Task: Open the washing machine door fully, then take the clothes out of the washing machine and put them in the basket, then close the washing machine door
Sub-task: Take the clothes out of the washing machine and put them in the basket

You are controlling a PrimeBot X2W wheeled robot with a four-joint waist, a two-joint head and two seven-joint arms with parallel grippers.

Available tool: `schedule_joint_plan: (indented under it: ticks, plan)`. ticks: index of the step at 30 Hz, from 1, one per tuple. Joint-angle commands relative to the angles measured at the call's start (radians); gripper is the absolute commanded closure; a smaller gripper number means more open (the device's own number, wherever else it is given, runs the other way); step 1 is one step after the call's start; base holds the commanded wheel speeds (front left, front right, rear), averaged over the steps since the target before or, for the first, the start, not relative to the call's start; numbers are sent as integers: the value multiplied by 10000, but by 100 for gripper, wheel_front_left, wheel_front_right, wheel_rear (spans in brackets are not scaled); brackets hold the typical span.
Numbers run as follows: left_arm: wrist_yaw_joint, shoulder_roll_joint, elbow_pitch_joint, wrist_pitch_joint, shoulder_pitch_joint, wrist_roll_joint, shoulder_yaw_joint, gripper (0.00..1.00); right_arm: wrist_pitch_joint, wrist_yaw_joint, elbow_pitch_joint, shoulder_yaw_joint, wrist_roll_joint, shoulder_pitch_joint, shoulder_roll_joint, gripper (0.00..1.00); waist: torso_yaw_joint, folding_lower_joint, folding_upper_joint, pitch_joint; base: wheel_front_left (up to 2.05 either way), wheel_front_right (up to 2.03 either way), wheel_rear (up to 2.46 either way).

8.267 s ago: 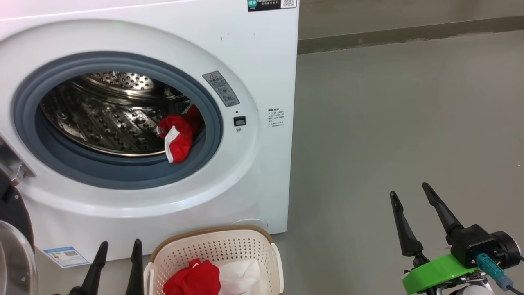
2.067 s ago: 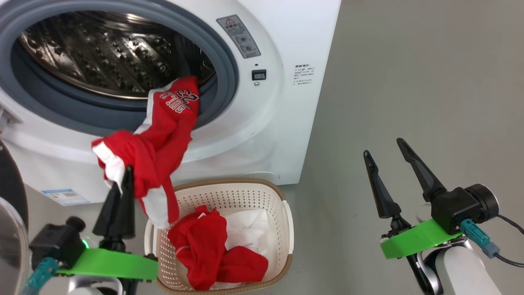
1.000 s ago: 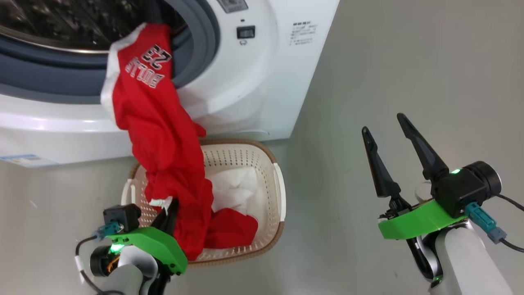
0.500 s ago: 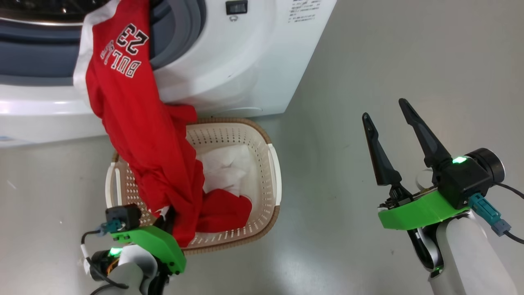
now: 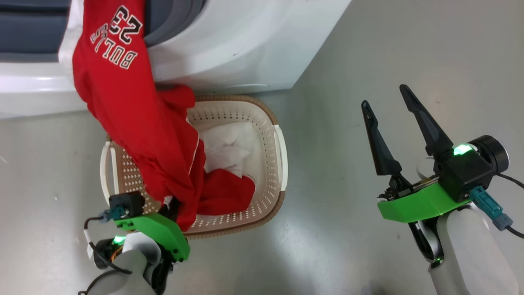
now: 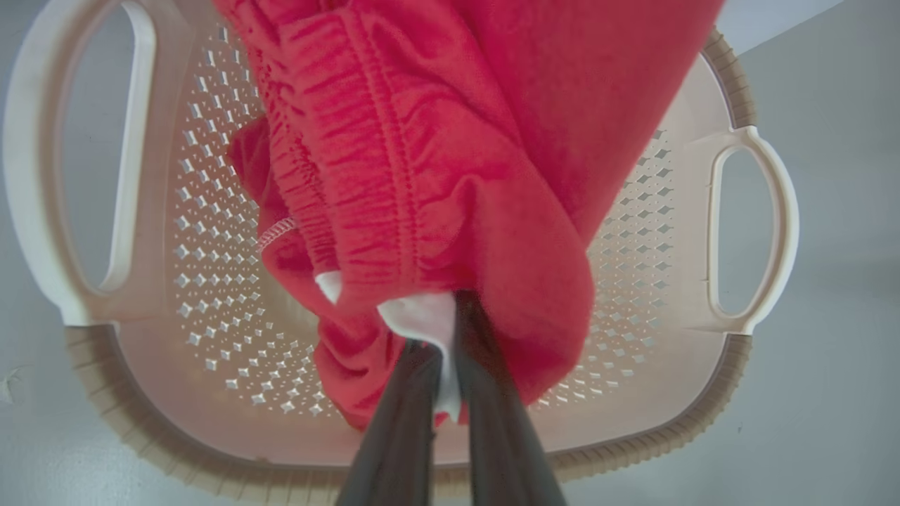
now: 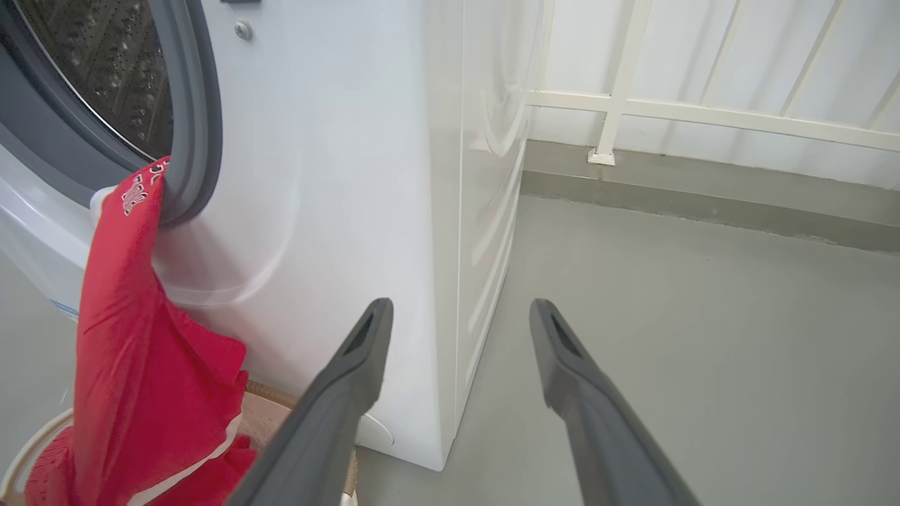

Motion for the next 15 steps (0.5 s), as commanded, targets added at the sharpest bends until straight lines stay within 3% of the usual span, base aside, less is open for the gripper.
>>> schedule_joint_plan:
  ticks: [1, 7, 8, 9, 12, 14, 15]
  plan:
    - [-55, 202, 80, -99, 90, -91, 90, 100, -63, 35, -282, 233, -105, 0, 13, 0, 30, 0, -1, 153, 0, 0, 0]
    - [-55, 264, 288, -133, 16, -303, 44, 100, -63, 35, -311, 231, -106, -57, 13, 0, 12, 0, -1, 281, 0, 0, 0]
    - [-55, 302, 312, -161, -26, -304, 56, 93, -63, 35, -313, 229, -101, -74, 13, 0, 9, 0, -1, 309, 0, 0, 0]
    - [-55, 334, 333, -188, -70, -281, 65, 77, -63, 35, -309, 224, -90, -88, 13, 0, 13, 0, -1, 332, 0, 0, 0]
    - [-55, 340, 383, -232, -157, -296, 184, 53, -63, 35, -277, 213, -49, -108, 13, 0, 50, 0, -1, 365, 0, 0, 0]
    - [-50, 354, 405, -243, -204, -236, 201, 0, -63, 35, -250, 216, -27, -115, 13, 0, 70, 0, -1, 368, 0, 0, 0]
    - [-27, 396, 331, -245, -251, -160, 209, 0, -63, 35, -242, 216, -19, -116, 13, 0, 85, 0, -1, 368, 0, 0, 0]
